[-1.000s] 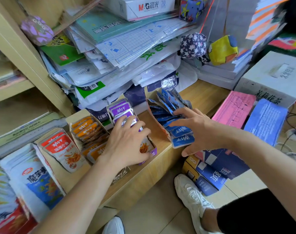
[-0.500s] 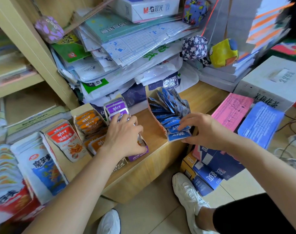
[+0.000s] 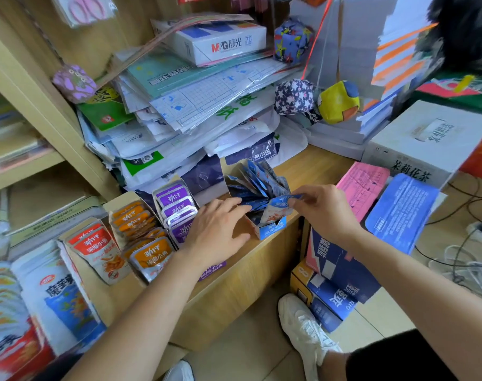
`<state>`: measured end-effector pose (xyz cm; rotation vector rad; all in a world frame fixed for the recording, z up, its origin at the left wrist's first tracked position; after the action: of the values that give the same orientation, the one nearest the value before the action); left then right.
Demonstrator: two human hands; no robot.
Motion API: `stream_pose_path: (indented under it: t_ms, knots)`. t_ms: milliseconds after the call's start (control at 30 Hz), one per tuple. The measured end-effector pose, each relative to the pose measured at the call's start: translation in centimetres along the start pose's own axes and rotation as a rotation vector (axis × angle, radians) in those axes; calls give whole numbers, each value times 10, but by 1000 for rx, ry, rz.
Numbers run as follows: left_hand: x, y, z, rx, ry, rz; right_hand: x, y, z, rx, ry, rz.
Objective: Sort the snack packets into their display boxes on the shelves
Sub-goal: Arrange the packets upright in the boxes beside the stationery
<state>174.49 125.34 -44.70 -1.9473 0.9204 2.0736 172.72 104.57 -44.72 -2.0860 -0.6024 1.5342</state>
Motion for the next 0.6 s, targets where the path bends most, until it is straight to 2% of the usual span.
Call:
stream_pose_path:
  t_ms: [133,367,600]
  knots:
    - [1,3,-8,16,13,-16,-1,11,-3,75,38,-35]
    - [5,-1,-4,-46,-46,142,4,12,-6,116,14,-104]
    - [-8,-6,5,-91,-107,78,17,-3,5,138,-126,-158]
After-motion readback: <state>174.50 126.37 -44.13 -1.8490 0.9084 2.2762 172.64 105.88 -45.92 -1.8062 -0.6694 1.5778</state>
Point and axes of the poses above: each hand's wrist, its own z-axis away from the middle knuckle, its own x-axis out of the palm, y = z × x, the point moved 9 cm from there along -z, towards the middle knuckle, and after that the axes turned 13 degrees about z, right-handed, at the moved point
